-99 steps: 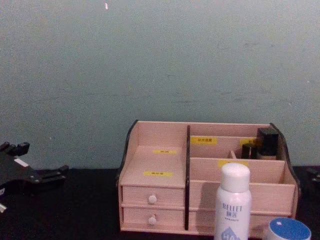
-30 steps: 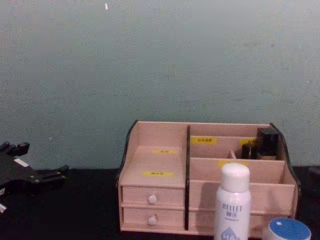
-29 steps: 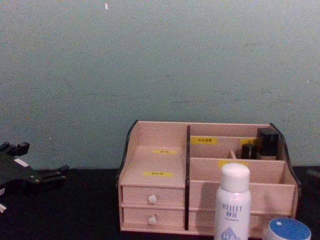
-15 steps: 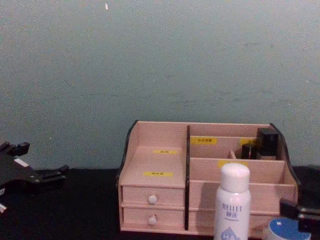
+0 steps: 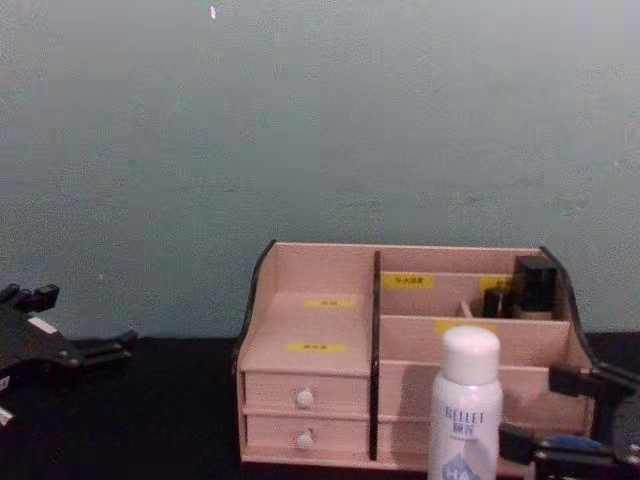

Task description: Pick up the facial cleanser and watermelon frost from the table and place them into the tiered storage box.

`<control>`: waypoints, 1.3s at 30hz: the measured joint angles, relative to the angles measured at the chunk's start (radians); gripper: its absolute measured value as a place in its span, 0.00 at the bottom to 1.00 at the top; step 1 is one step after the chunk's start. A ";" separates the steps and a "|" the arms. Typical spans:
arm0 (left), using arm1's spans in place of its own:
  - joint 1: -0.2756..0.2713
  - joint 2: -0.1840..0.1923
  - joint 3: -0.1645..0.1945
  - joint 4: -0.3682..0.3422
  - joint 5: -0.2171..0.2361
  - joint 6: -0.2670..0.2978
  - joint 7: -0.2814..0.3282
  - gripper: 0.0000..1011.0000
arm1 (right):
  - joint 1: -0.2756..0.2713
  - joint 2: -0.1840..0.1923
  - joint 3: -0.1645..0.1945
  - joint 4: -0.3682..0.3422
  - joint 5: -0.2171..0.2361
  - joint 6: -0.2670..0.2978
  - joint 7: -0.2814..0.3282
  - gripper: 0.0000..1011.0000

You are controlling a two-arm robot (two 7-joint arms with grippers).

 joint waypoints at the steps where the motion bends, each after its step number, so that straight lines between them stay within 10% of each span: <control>1: 0.000 0.000 0.000 0.000 0.000 0.000 0.000 0.99 | 0.004 -0.005 -0.001 0.005 0.002 0.005 0.004 0.99; 39: 0.000 0.000 0.000 0.000 0.000 0.000 0.000 0.99 | 0.145 -0.150 -0.049 0.183 -0.045 0.089 0.032 0.99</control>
